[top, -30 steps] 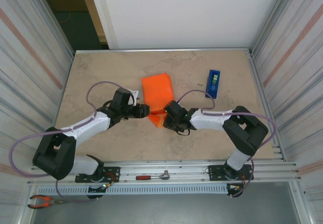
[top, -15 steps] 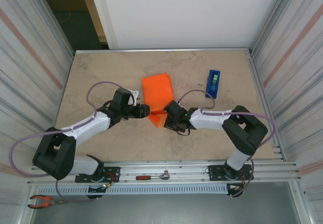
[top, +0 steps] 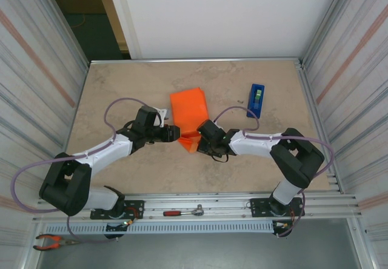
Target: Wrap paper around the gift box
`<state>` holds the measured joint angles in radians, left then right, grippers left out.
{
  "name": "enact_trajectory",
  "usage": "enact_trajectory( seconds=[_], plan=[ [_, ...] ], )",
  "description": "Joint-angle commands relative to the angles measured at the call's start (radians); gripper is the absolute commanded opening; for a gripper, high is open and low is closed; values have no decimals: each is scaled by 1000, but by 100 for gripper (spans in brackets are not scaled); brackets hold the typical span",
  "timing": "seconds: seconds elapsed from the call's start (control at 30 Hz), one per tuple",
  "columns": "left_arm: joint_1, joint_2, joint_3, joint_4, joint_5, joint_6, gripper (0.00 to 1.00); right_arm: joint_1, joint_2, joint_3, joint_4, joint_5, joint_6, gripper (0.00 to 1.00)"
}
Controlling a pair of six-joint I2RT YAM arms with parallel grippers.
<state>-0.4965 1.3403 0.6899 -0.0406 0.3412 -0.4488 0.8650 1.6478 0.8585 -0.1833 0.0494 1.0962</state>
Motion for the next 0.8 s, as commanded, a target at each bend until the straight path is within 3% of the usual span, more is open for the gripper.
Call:
enact_trajectory(
  seconds=[0.0, 0.37, 0.57, 0.77],
  plan=[
    [11, -33, -12, -5, 20, -2, 46, -9, -42, -7, 10, 26, 2, 0],
    [-42, -91, -122, -8, 19, -29, 46, -30, -92, -13, 19, 10, -3, 0],
    [-134, -68, -177, 52, 9, -57, 33, -50, -96, -5, 28, -15, -12, 0],
    [-243, 1, -178, 150, -23, -64, 30, -54, -90, 1, 28, -25, -15, 0]
  ],
)
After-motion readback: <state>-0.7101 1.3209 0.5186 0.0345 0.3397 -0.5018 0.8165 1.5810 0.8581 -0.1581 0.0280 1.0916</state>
